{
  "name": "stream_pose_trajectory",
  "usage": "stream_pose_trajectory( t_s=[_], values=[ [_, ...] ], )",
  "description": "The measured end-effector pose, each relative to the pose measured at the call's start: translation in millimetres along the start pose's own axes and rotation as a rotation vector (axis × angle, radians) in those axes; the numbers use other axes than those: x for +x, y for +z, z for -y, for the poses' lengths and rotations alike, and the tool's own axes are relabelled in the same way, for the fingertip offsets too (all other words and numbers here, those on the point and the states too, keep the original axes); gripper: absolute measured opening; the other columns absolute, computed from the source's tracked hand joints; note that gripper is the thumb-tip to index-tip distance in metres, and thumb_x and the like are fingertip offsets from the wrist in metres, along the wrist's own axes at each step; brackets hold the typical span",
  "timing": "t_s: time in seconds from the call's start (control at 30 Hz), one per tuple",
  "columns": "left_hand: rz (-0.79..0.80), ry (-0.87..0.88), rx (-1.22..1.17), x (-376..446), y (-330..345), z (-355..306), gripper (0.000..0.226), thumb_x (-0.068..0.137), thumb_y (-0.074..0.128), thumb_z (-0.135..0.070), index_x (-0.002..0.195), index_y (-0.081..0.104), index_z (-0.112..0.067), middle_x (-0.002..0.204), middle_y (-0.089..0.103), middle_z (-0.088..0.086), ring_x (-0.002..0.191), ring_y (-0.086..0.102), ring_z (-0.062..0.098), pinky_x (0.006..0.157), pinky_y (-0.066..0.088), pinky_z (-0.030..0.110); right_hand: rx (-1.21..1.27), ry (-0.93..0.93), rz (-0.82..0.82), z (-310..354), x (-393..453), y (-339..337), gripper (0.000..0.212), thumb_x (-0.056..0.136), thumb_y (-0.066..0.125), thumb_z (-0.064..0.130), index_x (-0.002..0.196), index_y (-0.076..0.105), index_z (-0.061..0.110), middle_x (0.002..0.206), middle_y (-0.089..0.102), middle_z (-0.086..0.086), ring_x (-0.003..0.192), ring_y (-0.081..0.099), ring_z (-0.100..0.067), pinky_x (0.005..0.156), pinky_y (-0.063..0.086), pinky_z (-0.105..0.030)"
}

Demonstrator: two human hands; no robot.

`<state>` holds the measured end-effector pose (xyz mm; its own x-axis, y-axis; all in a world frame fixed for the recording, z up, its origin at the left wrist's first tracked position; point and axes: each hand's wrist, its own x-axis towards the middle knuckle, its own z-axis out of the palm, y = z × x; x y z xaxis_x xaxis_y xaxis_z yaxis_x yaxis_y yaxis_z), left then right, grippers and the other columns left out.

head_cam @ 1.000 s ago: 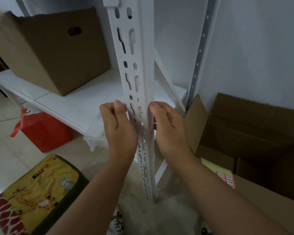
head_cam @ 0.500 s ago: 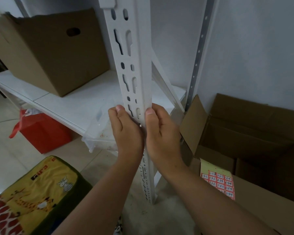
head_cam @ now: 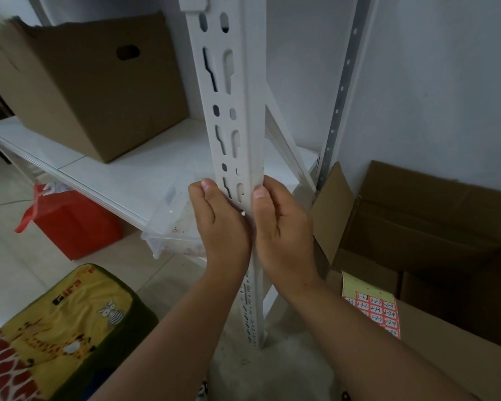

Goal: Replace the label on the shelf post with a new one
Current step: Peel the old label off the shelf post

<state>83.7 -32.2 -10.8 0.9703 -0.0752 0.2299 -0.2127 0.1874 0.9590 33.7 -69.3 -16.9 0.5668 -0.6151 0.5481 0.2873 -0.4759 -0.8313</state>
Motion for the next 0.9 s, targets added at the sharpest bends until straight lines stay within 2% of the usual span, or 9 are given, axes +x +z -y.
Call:
stream_pose_trajectory(
  t_s=[0.1,0.23,0.3,0.33,0.4,0.5,0.67,0.9],
  values=[
    [-0.009,-0.006,0.01,1,1,1,0.029,0.106,0.026,-0.027,0.082,0.04,-0.02,0.07,0.047,-0.006,0.057,0.047,-0.004,0.053,0.041,0.013,0.154,0.093,0.052,5,1,-4,0.021,0.1,0.042,0.022,0.104,0.063,0.02,0.095,0.067,0.011,0.093,0.064,0.002,0.075,0.052,-0.012],
    [-0.001,-0.016,0.024,2,-1,2,0.03,0.106,0.026,-0.028,0.081,0.041,-0.021,0.068,0.046,-0.007,0.056,0.046,-0.004,0.054,0.041,0.013,0.163,0.157,0.083,6,-4,-4,0.027,0.101,0.042,0.027,0.124,0.055,0.021,0.115,0.063,0.012,0.107,0.061,0.0,0.085,0.053,-0.019],
    [0.012,-0.013,0.038,1,-3,0,0.029,0.106,0.026,-0.028,0.082,0.041,-0.02,0.068,0.045,-0.008,0.056,0.046,-0.005,0.053,0.04,0.01,-0.007,0.063,-0.037,4,-8,-3,0.029,0.1,0.044,0.029,0.128,0.048,0.02,0.119,0.056,0.013,0.113,0.057,-0.005,0.09,0.053,-0.026],
    [0.014,-0.009,0.05,1,-3,0,0.029,0.106,0.026,-0.029,0.082,0.04,-0.021,0.069,0.045,-0.008,0.056,0.046,-0.006,0.053,0.039,0.009,-0.114,-0.045,-0.11,4,-8,-4,0.029,0.099,0.046,0.026,0.126,0.049,0.016,0.119,0.055,0.008,0.113,0.055,-0.008,0.091,0.052,-0.028],
    [0.007,-0.002,0.07,1,-4,0,0.03,0.106,0.025,-0.029,0.081,0.04,-0.022,0.07,0.044,-0.008,0.058,0.046,-0.006,0.054,0.039,0.008,-0.255,-0.256,-0.183,4,-6,-7,0.023,0.097,0.052,0.014,0.118,0.056,0.004,0.113,0.059,-0.005,0.106,0.055,-0.011,0.085,0.052,-0.025],
    [-0.002,-0.004,0.06,2,-4,2,0.031,0.106,0.026,-0.03,0.079,0.041,-0.025,0.069,0.044,-0.008,0.061,0.044,-0.001,0.061,0.04,0.017,-0.364,-0.418,-0.19,5,0,-14,0.018,0.091,0.06,0.004,0.107,0.065,-0.002,0.1,0.067,-0.011,0.095,0.058,-0.013,0.083,0.049,-0.016],
    [-0.005,-0.008,0.022,1,-2,2,0.03,0.106,0.027,-0.029,0.079,0.041,-0.024,0.068,0.043,-0.008,0.062,0.043,0.004,0.062,0.04,0.023,-0.429,-0.507,-0.199,5,3,-18,0.016,0.09,0.062,0.002,0.103,0.069,-0.005,0.092,0.071,-0.013,0.088,0.064,-0.017,0.082,0.051,-0.021],
    [-0.003,-0.008,0.001,2,-1,4,0.03,0.106,0.026,-0.029,0.079,0.039,-0.023,0.067,0.043,-0.007,0.059,0.043,0.001,0.057,0.04,0.019,-0.435,-0.516,-0.159,1,0,-19,0.017,0.091,0.061,0.004,0.102,0.07,-0.005,0.093,0.071,-0.014,0.088,0.066,-0.019,0.082,0.054,-0.024]
  ],
)
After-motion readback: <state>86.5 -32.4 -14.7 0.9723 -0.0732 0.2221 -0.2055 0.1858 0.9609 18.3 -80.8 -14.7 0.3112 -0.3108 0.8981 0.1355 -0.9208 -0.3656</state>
